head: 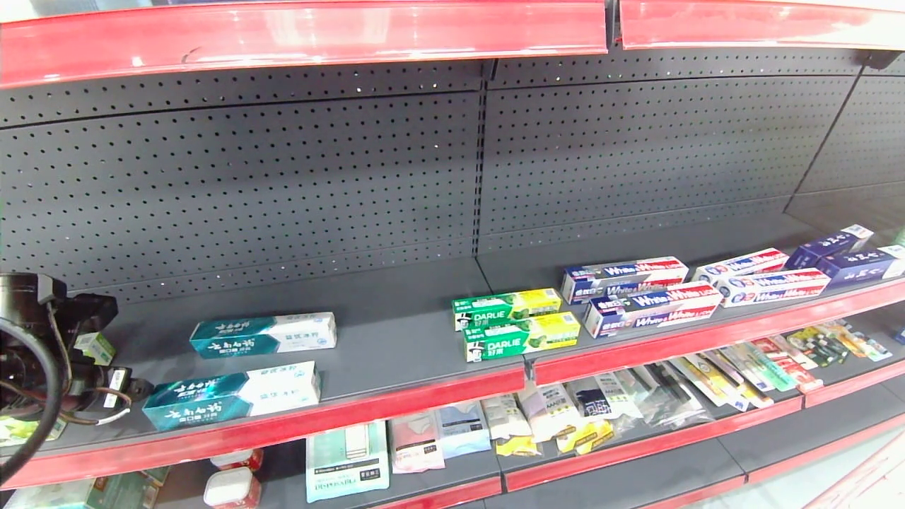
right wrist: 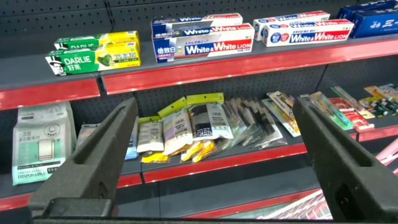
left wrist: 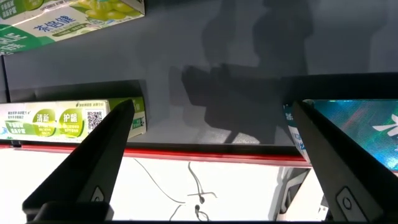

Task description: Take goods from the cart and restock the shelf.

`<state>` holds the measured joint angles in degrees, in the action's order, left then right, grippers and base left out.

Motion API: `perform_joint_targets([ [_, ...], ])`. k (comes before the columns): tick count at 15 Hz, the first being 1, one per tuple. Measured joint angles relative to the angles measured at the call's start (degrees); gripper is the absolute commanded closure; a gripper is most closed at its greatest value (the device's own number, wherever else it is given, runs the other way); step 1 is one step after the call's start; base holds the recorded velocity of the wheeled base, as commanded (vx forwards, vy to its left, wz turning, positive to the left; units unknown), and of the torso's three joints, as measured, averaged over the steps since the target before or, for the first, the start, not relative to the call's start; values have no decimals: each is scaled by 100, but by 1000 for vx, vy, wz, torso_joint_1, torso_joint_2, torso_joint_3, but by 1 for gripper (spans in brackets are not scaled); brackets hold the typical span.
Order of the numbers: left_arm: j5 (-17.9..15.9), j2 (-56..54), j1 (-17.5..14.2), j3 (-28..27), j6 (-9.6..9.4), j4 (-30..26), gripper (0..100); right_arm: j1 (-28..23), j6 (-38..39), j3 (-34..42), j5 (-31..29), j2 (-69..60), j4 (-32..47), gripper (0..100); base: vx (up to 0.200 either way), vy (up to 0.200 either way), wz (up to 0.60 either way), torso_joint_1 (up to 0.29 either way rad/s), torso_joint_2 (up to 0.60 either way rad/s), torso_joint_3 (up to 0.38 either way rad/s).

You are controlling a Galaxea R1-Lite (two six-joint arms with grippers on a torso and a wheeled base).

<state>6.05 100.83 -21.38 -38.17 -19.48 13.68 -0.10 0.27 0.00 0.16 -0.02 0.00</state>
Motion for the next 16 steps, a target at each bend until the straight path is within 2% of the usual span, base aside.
perform_joint_targets([
  [8,29,-9,63,-17,-4,0,0,0,-2,0,0,0,0,0,0,0,0,0,0,0],
  [16,-2,-74,-28,94,-26,-20,0,0,0,0,0,0,0,0,0,0,0,0,0,0],
])
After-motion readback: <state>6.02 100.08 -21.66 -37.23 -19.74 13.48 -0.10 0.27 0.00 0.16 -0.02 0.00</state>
